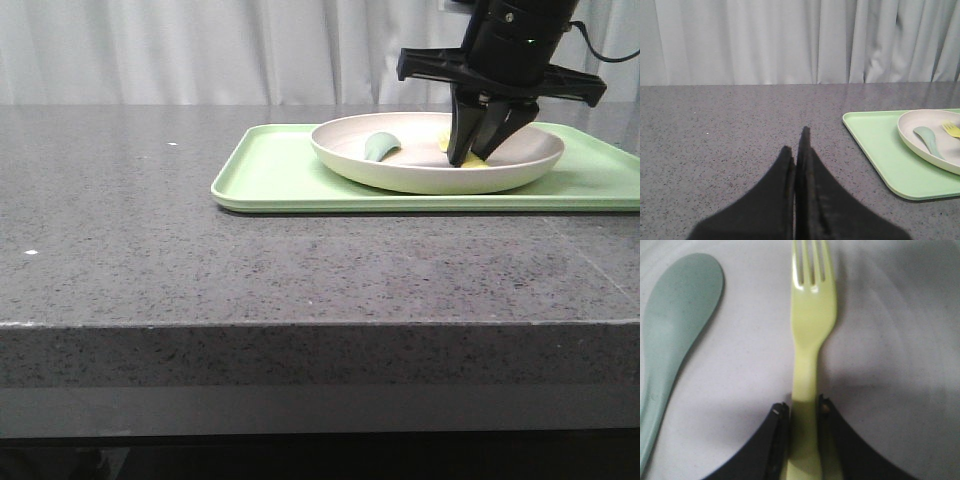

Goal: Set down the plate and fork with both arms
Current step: 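Lower the right gripper onto the yellow fork and grasp its handle, then lift the yellow fork out of the plate with the right gripper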

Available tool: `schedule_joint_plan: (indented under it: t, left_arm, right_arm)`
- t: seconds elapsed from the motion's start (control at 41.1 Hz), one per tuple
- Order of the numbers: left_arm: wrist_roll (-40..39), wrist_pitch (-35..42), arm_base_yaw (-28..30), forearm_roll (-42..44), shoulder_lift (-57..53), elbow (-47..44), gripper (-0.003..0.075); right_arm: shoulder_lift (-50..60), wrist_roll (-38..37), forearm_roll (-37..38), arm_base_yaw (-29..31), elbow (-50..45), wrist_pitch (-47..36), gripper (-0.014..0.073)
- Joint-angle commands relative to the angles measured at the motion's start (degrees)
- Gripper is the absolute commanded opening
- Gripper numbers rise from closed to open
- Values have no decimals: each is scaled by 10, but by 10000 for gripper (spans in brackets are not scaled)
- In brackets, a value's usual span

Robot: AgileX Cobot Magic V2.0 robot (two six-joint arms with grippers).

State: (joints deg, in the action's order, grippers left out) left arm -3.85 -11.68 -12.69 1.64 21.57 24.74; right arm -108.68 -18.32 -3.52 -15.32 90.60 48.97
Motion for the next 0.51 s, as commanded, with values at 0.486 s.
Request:
schedule_joint_plan:
  t: [0.486]
  left_arm:
    - [-5,51,2,1,3,17,-18]
  right_arm:
    - [31,2,3,3,23,-15,-18]
